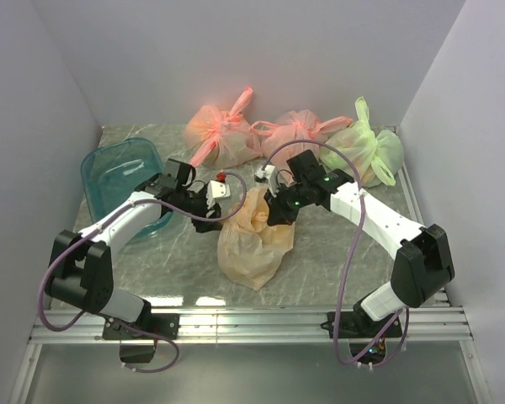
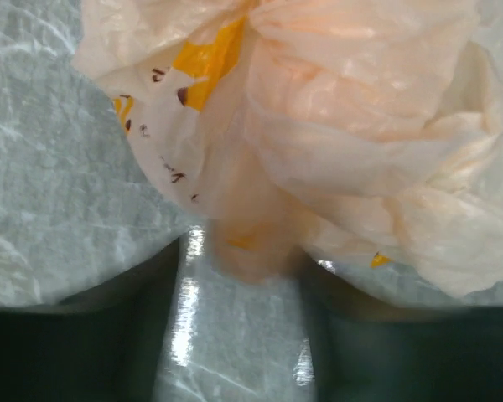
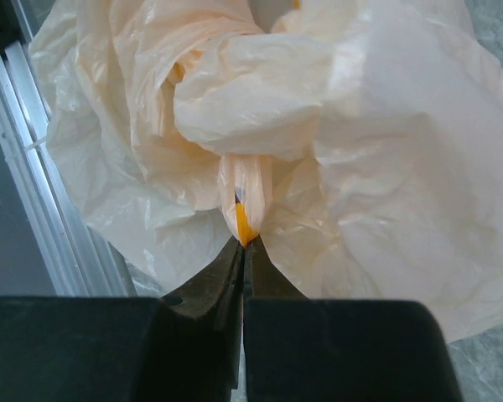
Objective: Place the fake fruits into the plastic bag and tie a complex knot
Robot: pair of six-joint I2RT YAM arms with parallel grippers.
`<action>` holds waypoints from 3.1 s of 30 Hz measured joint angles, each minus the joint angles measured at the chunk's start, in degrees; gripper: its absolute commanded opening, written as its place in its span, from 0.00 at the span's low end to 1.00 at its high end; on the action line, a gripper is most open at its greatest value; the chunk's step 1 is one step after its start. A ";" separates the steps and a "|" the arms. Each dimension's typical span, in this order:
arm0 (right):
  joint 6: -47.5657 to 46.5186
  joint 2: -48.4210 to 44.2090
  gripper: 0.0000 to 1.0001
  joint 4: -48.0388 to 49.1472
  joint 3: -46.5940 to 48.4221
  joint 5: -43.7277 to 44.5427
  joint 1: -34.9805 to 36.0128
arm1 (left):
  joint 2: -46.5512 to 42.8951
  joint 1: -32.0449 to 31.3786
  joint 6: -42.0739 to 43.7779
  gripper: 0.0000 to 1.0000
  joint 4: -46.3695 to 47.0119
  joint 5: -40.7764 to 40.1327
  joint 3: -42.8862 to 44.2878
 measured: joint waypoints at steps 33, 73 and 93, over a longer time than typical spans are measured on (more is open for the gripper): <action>-16.98 -5.90 0.00 -12.85 -6.47 -5.14 -22.84 | -4.85 14.45 0.07 0.00 -12.94 4.11 -0.48; -25.59 -1.60 0.00 -14.27 -2.36 11.52 -43.34 | 3.28 33.66 2.10 0.00 -18.03 -5.79 17.20; -30.05 -2.91 0.86 -18.34 -6.12 8.85 -38.27 | 0.15 3.02 0.42 0.99 -11.96 -0.17 9.05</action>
